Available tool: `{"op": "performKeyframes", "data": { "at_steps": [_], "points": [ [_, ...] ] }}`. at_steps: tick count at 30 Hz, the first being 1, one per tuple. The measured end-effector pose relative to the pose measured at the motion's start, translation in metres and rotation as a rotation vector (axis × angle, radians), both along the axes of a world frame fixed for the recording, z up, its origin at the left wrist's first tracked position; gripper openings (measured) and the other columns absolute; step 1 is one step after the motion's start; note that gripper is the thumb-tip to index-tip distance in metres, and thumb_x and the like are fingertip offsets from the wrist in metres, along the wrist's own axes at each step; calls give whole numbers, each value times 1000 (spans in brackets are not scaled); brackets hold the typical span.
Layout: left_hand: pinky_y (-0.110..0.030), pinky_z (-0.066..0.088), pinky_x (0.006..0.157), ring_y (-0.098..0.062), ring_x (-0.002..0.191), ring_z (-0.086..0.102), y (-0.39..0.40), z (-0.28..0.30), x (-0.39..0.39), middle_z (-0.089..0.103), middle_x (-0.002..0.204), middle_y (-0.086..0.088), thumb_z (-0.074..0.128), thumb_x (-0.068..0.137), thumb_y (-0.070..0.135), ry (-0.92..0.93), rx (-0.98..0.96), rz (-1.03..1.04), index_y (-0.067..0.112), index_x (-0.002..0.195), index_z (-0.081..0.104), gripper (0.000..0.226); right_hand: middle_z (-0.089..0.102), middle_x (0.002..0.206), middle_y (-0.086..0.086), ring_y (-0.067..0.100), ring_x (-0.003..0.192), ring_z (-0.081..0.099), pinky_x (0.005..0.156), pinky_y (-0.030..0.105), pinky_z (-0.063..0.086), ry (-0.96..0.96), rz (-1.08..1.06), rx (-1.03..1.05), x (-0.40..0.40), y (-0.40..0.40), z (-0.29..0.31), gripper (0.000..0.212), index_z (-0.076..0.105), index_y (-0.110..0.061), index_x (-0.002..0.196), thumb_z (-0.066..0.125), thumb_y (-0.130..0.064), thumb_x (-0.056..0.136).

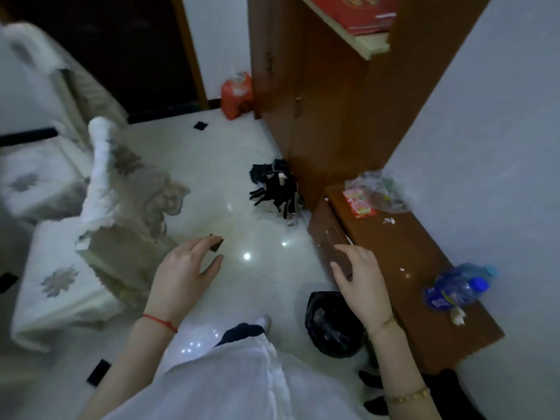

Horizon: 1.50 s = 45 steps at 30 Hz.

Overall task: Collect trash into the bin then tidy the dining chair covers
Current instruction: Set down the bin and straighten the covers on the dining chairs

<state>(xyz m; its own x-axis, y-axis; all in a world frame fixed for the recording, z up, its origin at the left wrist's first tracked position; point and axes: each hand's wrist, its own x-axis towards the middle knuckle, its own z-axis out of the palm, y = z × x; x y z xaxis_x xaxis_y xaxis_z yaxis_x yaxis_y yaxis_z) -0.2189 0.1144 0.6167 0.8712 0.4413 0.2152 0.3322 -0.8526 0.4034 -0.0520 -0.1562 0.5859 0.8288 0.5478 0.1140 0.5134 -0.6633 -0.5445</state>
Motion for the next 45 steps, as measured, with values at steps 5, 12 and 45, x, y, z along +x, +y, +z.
{"op": "performKeyframes", "data": {
  "at_steps": [5,12,45],
  "points": [
    [-34,53,68,-30,85,68,-15,-3,-73,71,102,-10,75,81,17,42,-48,253,13,112,68,32,60,119,4,20,114,50,97,17,29,10,249,-23,-7,31,-4,32,58,-13,122,62,-16,90],
    [-30,51,70,-25,89,68,-18,-3,-126,72,103,-5,74,82,17,39,-56,514,15,113,68,32,59,121,6,20,115,48,99,26,36,66,442,-36,-11,91,-12,34,57,-12,124,61,-16,90],
    [-6,38,88,-4,101,61,288,-20,17,68,111,10,59,86,48,-222,-212,1082,25,117,66,39,58,119,-11,6,113,49,96,11,36,84,1427,35,116,639,25,37,58,-23,123,68,-24,87]
  ]
}}
